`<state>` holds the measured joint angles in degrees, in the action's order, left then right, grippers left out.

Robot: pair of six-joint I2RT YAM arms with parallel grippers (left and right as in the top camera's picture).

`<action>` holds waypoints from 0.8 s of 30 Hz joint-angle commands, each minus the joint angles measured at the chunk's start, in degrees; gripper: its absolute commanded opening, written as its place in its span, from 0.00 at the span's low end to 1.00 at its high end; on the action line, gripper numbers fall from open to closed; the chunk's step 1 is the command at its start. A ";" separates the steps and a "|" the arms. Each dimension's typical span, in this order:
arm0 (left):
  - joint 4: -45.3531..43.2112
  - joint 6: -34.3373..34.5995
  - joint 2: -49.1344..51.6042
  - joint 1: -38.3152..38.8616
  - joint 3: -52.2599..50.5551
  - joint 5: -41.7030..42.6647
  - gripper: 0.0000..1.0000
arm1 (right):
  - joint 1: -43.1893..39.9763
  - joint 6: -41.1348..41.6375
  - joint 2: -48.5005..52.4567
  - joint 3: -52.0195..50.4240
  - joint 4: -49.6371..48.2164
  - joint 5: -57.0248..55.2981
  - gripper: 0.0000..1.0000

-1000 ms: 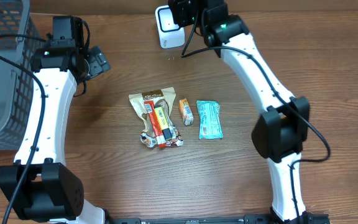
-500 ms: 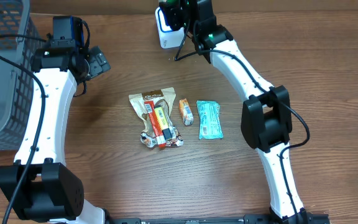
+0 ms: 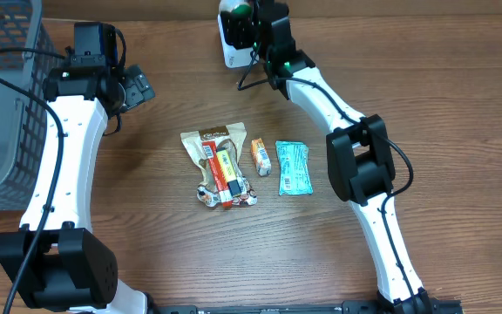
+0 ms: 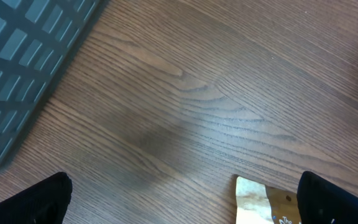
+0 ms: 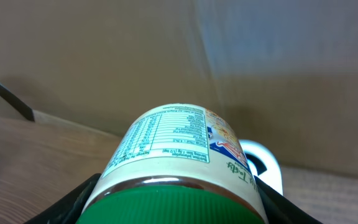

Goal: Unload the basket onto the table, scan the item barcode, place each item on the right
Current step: 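Hold the jar's label facing the scanner window with the right gripper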

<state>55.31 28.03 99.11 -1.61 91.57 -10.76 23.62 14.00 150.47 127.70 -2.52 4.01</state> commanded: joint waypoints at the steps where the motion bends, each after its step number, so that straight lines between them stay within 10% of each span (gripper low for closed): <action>1: -0.04 -1.25 -0.50 -0.24 0.33 -0.13 1.00 | -0.07 1.05 0.76 0.59 -1.51 -1.03 0.04; 15: -0.04 -1.22 -0.50 -0.24 0.33 -0.13 1.00 | -0.17 1.05 -5.25 0.63 -2.29 -0.74 0.04; 24: -0.04 -1.22 -0.50 -0.24 0.33 -0.13 1.00 | -1.40 1.05 -20.33 0.63 14.43 -0.74 0.04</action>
<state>55.33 28.03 99.11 -1.61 91.57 -10.76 23.42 14.83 142.19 127.13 9.17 3.22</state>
